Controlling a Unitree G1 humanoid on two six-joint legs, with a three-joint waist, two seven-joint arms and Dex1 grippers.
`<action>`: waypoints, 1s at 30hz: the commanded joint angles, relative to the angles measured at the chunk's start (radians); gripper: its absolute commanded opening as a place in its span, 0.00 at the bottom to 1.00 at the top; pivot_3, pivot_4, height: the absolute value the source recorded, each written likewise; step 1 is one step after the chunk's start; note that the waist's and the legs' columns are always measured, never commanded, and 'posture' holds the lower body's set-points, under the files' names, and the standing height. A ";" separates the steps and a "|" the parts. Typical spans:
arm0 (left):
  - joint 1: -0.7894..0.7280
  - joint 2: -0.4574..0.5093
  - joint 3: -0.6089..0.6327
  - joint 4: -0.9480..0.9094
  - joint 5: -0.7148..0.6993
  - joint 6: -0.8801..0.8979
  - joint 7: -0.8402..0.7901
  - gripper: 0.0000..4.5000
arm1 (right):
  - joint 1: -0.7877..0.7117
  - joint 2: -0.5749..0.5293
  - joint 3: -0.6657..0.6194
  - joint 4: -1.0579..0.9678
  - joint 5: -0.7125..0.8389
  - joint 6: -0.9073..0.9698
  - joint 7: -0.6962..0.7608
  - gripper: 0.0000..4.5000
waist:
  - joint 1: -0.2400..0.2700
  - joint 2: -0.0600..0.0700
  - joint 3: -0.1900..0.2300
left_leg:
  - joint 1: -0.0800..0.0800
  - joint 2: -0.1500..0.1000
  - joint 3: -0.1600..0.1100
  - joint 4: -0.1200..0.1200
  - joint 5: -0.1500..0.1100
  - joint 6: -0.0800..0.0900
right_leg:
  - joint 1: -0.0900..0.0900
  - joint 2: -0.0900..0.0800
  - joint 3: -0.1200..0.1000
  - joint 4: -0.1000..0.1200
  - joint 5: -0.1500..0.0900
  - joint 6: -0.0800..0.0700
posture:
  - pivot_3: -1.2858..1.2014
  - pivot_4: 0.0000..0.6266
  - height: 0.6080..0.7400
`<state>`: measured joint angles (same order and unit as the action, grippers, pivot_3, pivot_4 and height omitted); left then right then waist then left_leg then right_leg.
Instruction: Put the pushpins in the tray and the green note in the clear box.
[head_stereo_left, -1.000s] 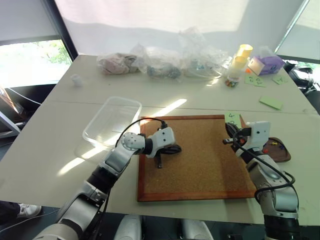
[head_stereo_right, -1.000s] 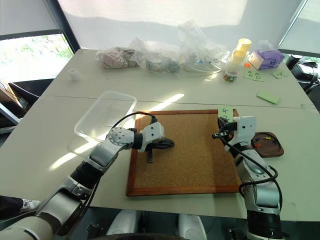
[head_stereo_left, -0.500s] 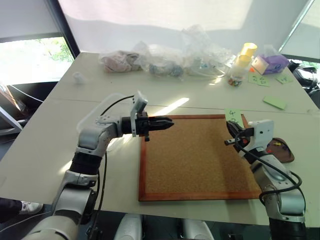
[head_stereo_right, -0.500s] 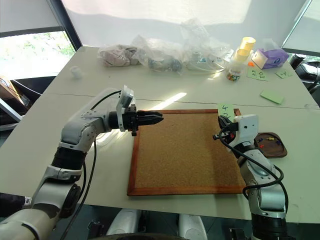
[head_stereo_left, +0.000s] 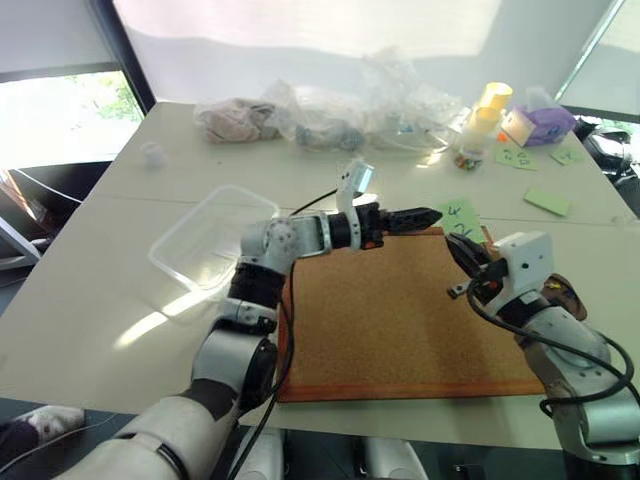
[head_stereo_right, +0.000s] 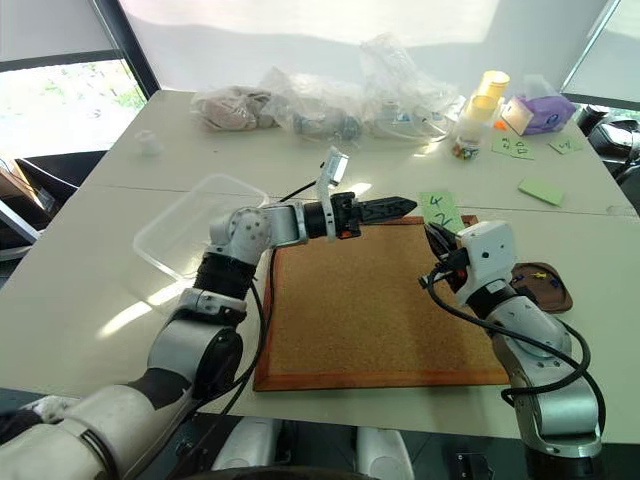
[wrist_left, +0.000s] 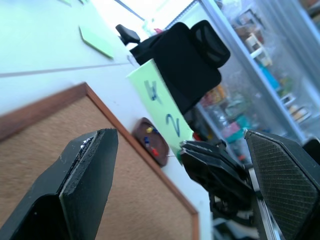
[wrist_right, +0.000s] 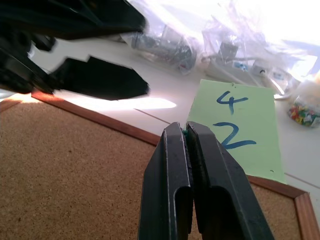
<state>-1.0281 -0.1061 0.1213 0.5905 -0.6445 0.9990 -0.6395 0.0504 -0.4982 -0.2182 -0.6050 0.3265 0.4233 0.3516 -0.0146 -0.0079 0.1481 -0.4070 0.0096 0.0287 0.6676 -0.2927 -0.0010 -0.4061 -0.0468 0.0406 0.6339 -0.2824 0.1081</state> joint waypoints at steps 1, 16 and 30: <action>-0.069 -0.015 0.065 0.110 -0.022 -0.013 0.020 0.99 | 0.006 -0.014 -0.016 -0.072 -0.011 0.012 -0.009 0.00 | 0.001 0.000 0.000 | 0.000 0.000 -0.001 0.000 0.000 0.000 | 0.000 0.001 0.000 0.000 0.000 0.000 | 0.52 0.24 1.00; -0.188 -0.068 0.107 0.287 -0.003 -0.098 -0.032 0.62 | 0.030 0.009 0.045 -0.177 -0.035 0.061 -0.025 0.00 | 0.004 0.000 0.000 | -0.001 0.000 -0.001 0.000 0.001 -0.002 | -0.001 0.000 0.000 0.001 0.000 0.000 | 0.52 0.24 1.00; -0.167 -0.056 0.039 0.260 0.075 -0.151 -0.067 0.01 | 0.017 0.018 0.053 -0.184 -0.037 0.060 -0.045 0.00 | 0.005 0.000 0.000 | 0.000 0.000 -0.001 0.000 0.001 -0.002 | -0.001 0.000 0.000 0.002 0.000 0.000 | 0.52 0.24 1.00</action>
<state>-1.1849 -0.1595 0.1862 0.8920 -0.5930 0.8855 -0.6815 0.0788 -0.4878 -0.1478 -0.7429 0.2945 0.4965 0.3162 -0.0097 -0.0078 0.1481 -0.4074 0.0091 0.0281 0.6676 -0.2915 -0.0031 -0.4074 -0.0467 0.0411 0.6358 -0.2824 0.1080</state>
